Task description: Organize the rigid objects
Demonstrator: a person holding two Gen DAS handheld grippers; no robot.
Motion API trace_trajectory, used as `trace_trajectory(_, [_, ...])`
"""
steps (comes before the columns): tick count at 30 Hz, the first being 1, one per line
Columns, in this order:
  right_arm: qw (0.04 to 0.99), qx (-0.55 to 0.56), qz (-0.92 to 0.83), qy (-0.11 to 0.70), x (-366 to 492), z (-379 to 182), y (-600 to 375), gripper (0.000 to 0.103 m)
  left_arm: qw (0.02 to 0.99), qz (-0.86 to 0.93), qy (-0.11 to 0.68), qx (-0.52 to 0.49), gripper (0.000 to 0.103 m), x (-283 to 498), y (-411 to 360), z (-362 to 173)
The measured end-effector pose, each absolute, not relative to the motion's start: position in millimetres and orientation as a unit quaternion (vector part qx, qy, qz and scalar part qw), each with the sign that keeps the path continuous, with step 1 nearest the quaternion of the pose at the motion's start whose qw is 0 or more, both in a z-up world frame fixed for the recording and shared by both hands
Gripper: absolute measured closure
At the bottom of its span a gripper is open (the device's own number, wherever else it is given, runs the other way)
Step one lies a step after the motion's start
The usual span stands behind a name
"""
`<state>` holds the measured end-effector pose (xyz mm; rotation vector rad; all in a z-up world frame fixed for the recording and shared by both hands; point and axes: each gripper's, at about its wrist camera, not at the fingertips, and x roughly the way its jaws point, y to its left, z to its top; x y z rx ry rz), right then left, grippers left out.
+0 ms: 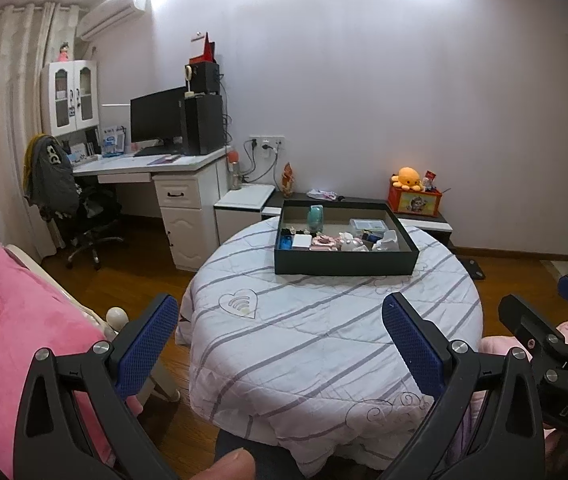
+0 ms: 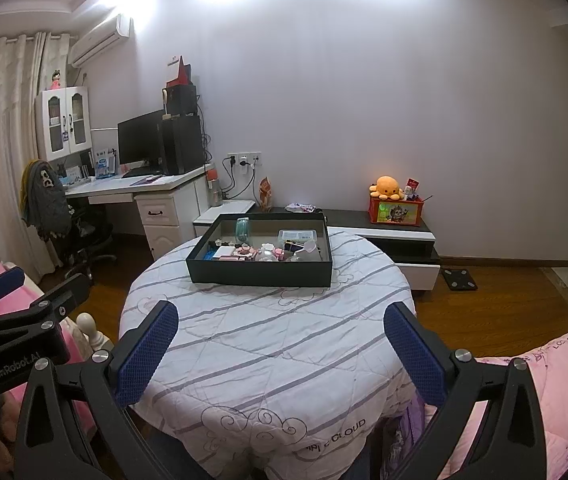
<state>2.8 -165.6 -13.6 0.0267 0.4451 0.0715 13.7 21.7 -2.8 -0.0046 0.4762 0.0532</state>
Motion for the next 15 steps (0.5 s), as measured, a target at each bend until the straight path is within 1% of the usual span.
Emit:
trace_trajectory(8, [0.974,0.013,0.035,0.223,3.9,-15.3,-165.2,0.0,0.971,0.014,0.239,-0.004,0.0,14.3,19.6,-3.9])
trace_trajectory(15, [0.974,0.015,0.034,0.225,3.9,-17.8,-166.0,0.0,0.976,0.015,0.217,0.006,0.0,8.2,18.0,-0.8])
